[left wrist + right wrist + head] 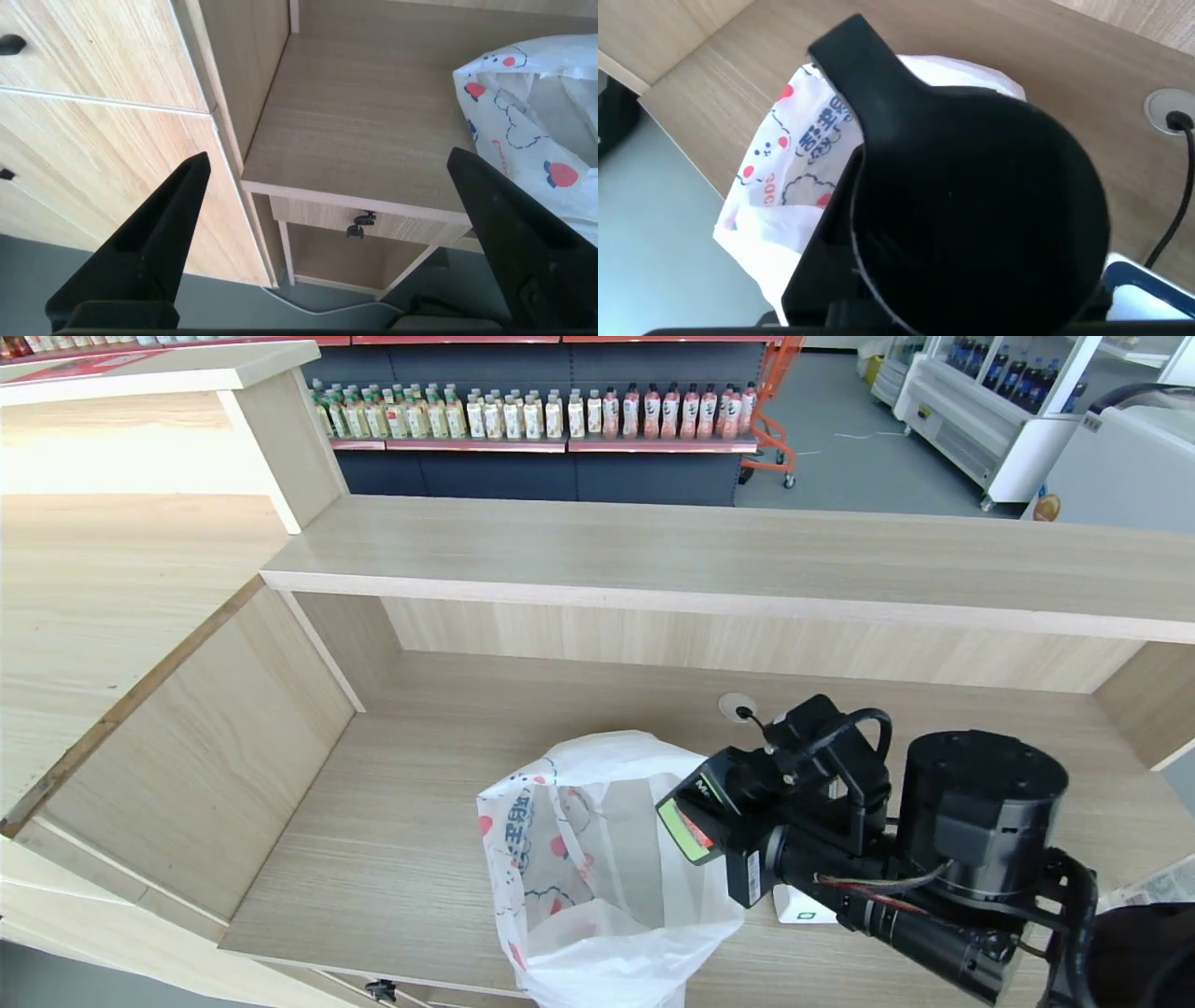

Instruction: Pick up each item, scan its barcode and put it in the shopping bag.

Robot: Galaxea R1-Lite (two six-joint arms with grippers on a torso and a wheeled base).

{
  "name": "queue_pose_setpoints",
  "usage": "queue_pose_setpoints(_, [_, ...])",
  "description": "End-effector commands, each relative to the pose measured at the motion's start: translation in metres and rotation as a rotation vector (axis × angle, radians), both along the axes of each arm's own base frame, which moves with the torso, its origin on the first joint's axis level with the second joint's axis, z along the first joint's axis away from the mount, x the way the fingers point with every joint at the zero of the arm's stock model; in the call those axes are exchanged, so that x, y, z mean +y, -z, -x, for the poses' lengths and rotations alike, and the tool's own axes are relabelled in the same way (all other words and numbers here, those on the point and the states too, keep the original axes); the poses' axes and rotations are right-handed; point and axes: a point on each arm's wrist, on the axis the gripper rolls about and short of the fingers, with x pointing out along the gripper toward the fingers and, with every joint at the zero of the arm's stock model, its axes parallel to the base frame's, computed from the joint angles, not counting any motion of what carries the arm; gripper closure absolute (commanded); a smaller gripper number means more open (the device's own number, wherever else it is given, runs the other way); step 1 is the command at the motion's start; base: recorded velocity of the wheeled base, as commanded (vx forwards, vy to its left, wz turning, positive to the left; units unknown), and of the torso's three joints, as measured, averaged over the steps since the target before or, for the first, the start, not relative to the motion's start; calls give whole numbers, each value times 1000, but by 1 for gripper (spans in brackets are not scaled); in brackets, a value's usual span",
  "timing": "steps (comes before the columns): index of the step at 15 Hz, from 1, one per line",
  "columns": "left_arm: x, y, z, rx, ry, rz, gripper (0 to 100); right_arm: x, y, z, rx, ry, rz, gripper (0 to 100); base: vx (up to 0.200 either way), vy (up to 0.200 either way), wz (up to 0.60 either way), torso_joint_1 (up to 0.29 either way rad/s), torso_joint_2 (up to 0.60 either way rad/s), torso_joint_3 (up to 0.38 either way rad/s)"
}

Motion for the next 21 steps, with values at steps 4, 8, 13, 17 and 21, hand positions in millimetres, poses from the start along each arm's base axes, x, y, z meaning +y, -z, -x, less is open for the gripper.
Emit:
queue_pose_setpoints(4, [0,0,0,-1,1,1,0,8,61,-16,53,21,58,100,0,0,0,0,0,0])
queue_pose_setpoints(8, [0,0,0,-1,1,1,0,11,82,-32,25,37,69,100,0,0,0,0,0,0])
queue_pose_setpoints(13, [0,0,0,-1,1,1,0,-1,98,-50,37,61,72,100,0,0,0,0,0,0])
queue_pose_setpoints(17, [0,0,0,-1,1,1,0,1,106,-66,37,76,61,100,0,0,0,0,0,0])
queue_pose_setpoints(21, [0,0,0,-1,1,1,0,4,108,-70,32,79,58,100,0,0,0,0,0,0])
